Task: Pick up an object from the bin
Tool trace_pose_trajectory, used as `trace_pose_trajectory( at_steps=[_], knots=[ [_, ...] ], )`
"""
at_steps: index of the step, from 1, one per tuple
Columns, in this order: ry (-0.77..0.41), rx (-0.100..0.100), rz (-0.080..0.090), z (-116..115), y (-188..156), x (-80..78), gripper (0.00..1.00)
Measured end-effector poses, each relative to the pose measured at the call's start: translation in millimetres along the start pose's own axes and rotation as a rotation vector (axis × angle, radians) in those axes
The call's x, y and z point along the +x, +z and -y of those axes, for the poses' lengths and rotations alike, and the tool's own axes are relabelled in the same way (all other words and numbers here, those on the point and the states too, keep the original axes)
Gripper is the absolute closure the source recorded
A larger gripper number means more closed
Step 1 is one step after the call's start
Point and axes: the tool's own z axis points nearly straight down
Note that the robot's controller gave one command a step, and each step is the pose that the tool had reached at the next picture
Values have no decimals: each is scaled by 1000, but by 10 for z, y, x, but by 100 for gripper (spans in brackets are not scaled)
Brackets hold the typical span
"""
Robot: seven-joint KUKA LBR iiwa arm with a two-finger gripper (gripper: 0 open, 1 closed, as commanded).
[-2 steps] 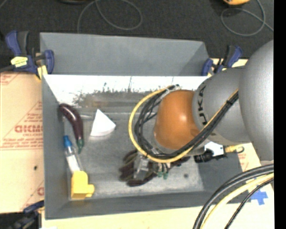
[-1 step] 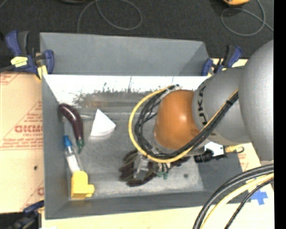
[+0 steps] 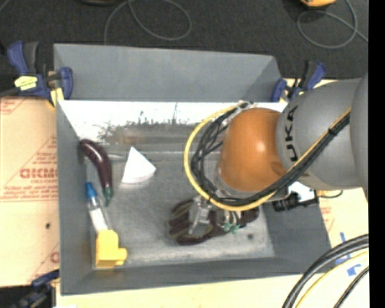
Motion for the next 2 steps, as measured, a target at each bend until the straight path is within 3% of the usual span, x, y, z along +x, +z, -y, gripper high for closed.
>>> trace_pose_trajectory(
  at_steps=[2],
  knots=[
    [-8, 0, 0, 48, -1030, -40, 100]
  ],
)
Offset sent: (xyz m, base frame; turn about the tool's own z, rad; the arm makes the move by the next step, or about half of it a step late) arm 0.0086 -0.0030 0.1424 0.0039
